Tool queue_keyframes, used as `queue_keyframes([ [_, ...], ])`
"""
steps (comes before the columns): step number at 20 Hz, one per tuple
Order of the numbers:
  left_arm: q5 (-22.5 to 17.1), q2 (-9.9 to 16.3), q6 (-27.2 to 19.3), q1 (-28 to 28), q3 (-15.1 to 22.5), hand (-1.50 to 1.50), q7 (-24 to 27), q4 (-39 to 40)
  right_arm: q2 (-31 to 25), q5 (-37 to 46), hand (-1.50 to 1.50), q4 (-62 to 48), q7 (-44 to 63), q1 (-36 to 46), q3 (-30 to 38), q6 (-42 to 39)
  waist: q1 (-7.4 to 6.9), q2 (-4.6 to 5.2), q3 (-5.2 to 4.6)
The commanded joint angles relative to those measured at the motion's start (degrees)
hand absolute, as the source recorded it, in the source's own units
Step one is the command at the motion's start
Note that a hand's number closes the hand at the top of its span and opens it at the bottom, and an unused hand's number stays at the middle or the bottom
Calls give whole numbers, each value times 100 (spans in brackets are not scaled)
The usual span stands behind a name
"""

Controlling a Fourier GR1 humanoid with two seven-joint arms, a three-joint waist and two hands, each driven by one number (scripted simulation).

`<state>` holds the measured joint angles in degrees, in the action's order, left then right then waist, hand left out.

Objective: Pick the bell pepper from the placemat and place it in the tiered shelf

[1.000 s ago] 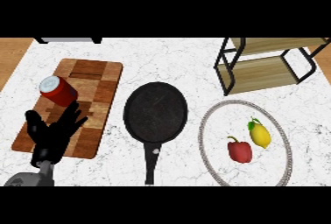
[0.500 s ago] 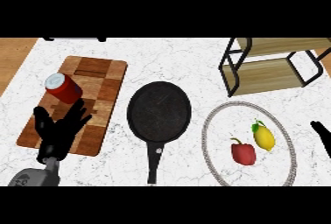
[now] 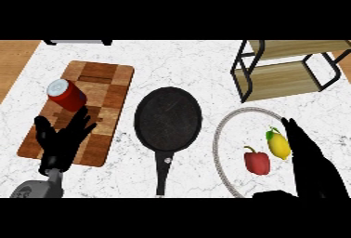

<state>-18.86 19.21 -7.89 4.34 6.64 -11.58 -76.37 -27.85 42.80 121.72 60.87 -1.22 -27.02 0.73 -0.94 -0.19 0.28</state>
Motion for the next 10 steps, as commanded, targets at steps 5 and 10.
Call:
queue_keyframes([
  [5,-9,178,238,-398,-121,0,-244,-92,652,871,-150,-623,576,45,-244,-126,78,10,-28],
  [10,162,-81,33,-295,-122,0,-300,-152,1275,1301,-150,-1078,721,385,-263,-427,73,16,-30],
])
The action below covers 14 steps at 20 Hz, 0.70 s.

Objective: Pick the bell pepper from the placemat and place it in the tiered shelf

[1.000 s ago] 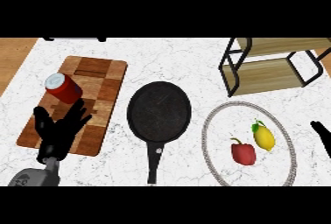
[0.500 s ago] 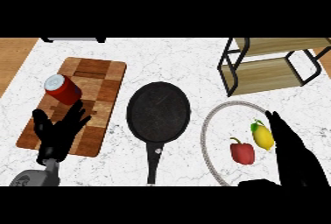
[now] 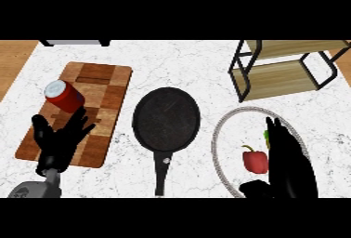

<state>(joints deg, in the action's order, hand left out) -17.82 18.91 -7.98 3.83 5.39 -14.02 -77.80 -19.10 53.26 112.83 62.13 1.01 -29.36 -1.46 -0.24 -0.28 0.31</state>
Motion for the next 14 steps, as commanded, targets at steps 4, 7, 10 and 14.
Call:
queue_keyframes([
  [4,127,-195,66,-32,-52,0,8,276,650,768,-150,-550,272,-192,-143,238,31,29,-31],
  [7,240,-239,85,-424,36,0,40,-40,665,595,-150,-713,12,-65,265,87,8,28,-31],
  [10,356,-341,-32,-63,-78,0,-15,149,904,1031,-150,-838,163,-89,140,44,28,28,-32],
  [14,137,-186,459,-45,-309,0,76,438,920,1215,-150,-1288,-128,-81,389,214,27,33,-32],
])
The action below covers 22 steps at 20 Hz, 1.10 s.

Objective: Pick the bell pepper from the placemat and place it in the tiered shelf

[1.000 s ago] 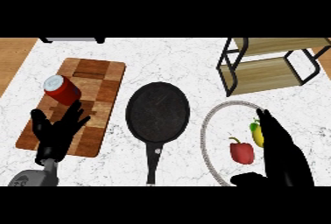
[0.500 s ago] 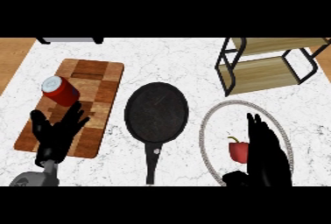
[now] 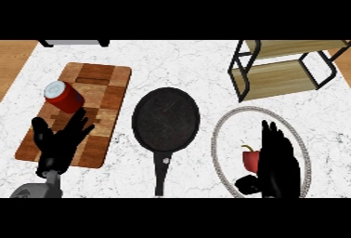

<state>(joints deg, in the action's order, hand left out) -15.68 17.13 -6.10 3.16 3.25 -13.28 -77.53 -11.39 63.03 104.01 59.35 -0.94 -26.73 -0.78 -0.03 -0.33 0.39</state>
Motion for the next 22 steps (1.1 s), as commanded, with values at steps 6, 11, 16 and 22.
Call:
queue_keyframes([
  [6,47,-40,329,-221,-189,0,-25,73,131,299,-150,-891,-431,98,526,400,-14,33,-37],
  [11,260,-135,290,-5,-223,0,-200,170,457,518,-150,-1104,-679,88,417,819,-1,34,-38],
  [16,418,-339,225,-284,-189,0,-235,-197,467,364,-150,-1303,-1052,180,752,853,-7,30,-38],
  [22,341,-301,317,-162,-277,0,-51,78,200,156,150,-2228,-1674,430,334,47,-61,47,-38],
])
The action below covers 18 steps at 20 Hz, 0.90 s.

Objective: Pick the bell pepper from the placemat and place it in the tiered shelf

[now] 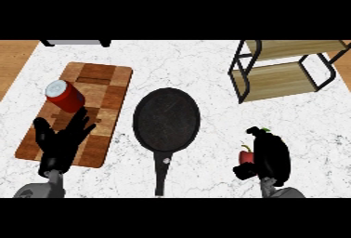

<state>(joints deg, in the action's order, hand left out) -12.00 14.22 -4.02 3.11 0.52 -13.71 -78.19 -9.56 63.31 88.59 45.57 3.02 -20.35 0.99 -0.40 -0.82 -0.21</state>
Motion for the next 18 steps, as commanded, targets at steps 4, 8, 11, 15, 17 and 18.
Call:
queue_keyframes([
  [4,68,-85,23,-175,14,0,-182,39,141,-38,150,-803,-810,-193,-120,568,23,89,24],
  [8,70,-46,185,-252,5,0,-122,-50,91,-509,150,-626,-1278,257,-34,-8,-13,90,23],
  [11,28,-8,165,-53,-24,0,-302,53,-371,-1615,150,-377,-2504,313,-33,-931,-75,124,31],
  [15,137,-206,-6,-132,51,0,-166,106,-979,-2491,150,125,-3684,200,-2,-1921,46,89,24],
  [17,62,-44,117,-345,-25,0,-261,-121,-1254,-2822,150,308,-4112,358,427,-2028,28,75,24],
  [18,75,-51,116,-342,-77,0,-77,-122,-1304,-3092,150,685,-4058,376,727,-2129,63,67,21],
])
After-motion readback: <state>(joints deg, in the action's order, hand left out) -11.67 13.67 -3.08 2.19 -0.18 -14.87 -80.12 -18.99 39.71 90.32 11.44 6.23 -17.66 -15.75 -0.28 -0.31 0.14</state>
